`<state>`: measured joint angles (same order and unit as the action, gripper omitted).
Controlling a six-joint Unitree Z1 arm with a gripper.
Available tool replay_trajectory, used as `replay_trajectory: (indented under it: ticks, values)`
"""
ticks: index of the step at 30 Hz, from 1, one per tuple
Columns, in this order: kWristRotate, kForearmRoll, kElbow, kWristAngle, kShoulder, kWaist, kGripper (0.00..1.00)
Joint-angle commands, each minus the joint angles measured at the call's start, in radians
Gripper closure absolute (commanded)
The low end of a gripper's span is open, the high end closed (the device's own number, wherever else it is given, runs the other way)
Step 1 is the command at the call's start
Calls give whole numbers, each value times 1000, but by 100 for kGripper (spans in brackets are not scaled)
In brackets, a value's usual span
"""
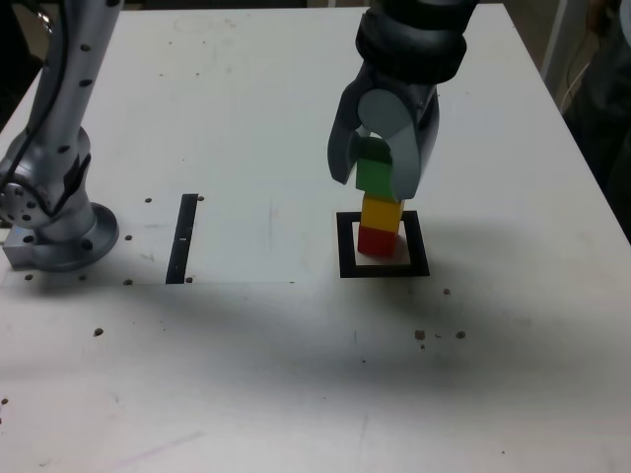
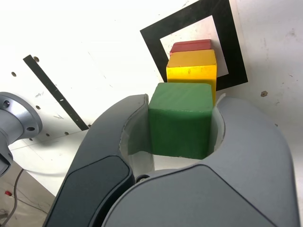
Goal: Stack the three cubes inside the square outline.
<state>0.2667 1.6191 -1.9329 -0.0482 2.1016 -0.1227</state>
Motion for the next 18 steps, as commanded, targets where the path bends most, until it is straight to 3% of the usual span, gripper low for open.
replay_trajectory:
  ticks: [1, 10, 18]
  values:
    - [3, 10, 0, -3, -1, -1, 66]
    - [9, 4, -2, -6, 13, 0, 64]
    - [16, -1, 6, -7, 28, 13, 44]
